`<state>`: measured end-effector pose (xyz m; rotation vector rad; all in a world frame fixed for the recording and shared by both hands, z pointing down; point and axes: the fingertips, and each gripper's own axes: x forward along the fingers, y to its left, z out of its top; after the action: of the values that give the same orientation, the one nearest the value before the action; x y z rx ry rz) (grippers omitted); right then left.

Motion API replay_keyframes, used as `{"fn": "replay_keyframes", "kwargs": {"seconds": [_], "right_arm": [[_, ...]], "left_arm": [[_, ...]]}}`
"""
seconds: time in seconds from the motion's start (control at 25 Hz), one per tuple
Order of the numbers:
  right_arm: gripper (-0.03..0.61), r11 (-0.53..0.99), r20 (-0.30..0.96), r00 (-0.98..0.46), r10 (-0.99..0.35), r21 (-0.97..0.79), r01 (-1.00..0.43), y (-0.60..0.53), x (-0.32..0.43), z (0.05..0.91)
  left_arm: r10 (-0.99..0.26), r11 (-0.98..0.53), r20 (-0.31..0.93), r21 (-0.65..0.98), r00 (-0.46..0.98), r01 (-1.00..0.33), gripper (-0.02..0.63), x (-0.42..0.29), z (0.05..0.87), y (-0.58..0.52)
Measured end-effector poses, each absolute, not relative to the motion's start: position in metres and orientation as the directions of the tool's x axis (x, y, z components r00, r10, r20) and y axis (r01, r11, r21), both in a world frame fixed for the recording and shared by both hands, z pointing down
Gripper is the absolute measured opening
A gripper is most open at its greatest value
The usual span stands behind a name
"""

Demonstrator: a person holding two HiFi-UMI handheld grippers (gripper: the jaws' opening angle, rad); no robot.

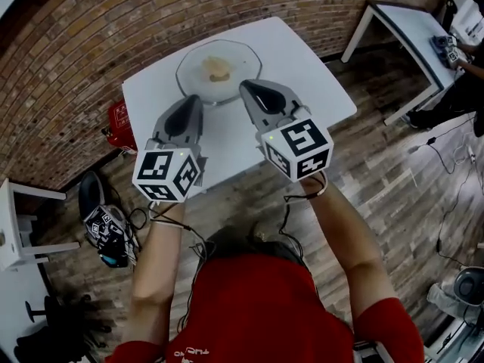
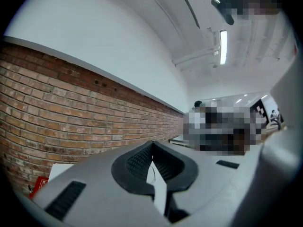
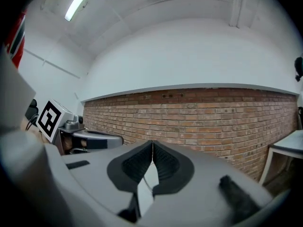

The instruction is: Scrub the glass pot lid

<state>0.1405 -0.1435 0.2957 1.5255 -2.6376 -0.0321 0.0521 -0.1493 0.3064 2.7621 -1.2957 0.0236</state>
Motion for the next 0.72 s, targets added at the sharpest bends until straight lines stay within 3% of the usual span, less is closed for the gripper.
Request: {"fn": "replay_keyframes", "kwargs": {"seconds": [0.72], "right_arm": [[0.031,0.552,0.143,-0.535,-0.833,0.125,-0.825,-0.305,0.114,0.334]], "left_arm": [[-0.864,-0.479,0.13,0.086,0.487,-0.873,0.018,0.016,0.356,-0.299]]}}
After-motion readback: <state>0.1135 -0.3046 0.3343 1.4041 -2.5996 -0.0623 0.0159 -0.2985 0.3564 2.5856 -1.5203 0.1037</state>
